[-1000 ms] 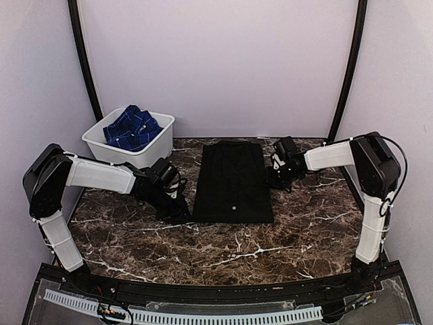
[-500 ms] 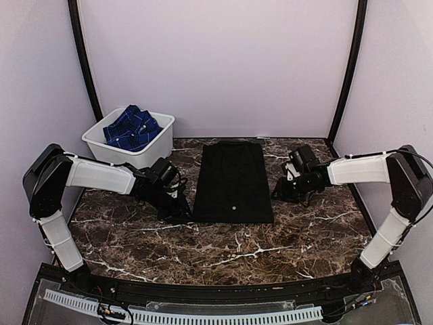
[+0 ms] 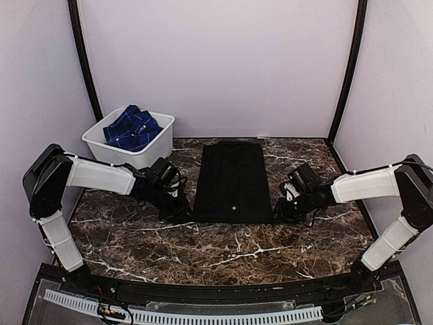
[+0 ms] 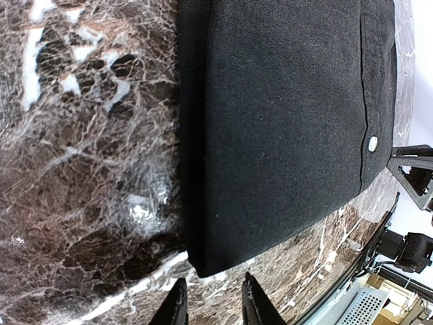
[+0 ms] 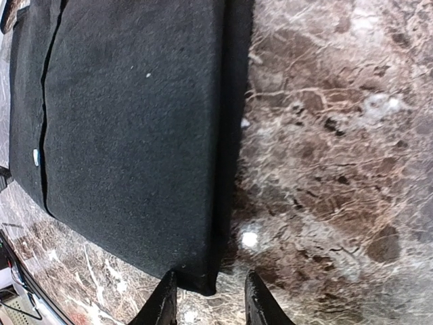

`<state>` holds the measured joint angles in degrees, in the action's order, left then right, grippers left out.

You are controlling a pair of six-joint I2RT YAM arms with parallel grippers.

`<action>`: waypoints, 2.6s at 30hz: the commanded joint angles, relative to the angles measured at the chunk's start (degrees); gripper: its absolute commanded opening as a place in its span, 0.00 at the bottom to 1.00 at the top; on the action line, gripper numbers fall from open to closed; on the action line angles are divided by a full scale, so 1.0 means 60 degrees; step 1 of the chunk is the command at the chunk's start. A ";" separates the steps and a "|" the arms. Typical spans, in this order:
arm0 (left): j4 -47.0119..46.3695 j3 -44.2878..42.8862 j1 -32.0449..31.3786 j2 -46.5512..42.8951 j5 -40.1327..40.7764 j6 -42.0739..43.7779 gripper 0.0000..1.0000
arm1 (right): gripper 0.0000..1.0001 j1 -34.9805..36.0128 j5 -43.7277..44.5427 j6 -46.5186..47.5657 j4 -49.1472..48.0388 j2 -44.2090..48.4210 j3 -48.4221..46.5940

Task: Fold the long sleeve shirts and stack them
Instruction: Pick up the 2/3-rectangle-folded shirt from the center of the board, then fold the 2/3-rectangle-folded shirt at the center of the board.

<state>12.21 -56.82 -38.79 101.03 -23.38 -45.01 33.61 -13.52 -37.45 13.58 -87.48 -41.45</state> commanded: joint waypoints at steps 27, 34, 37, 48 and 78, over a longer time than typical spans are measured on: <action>-0.0679 0.0419 -0.0024 0.0364 -0.0125 -0.0208 0.25 | 0.24 0.0405 -0.0126 -0.0941 -0.1066 -0.0324 0.0595; -0.0737 0.0402 -0.0041 0.0471 -0.0188 -0.0287 0.23 | 0.22 0.0405 -0.0133 -0.0956 -0.1103 -0.0315 0.0610; -0.0741 0.0404 -0.0076 0.0500 -0.0218 -0.0350 0.22 | 0.21 0.0405 -0.0167 -0.0990 -0.1171 -0.0335 0.0624; -0.0758 0.0155 -0.0147 0.0754 -0.0048 -0.0408 0.01 | 0.08 0.0398 -0.0123 -0.1102 -0.1564 -0.0365 0.0610; 0.4094 -0.1277 -0.2645 -0.3904 0.2430 -0.0369 0.00 | 0.00 0.3437 0.2426 -0.2447 0.3081 0.4158 -0.1644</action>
<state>28.93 -55.37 -54.83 80.09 -12.38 -48.64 54.39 -5.61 -53.41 25.39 -61.84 -38.15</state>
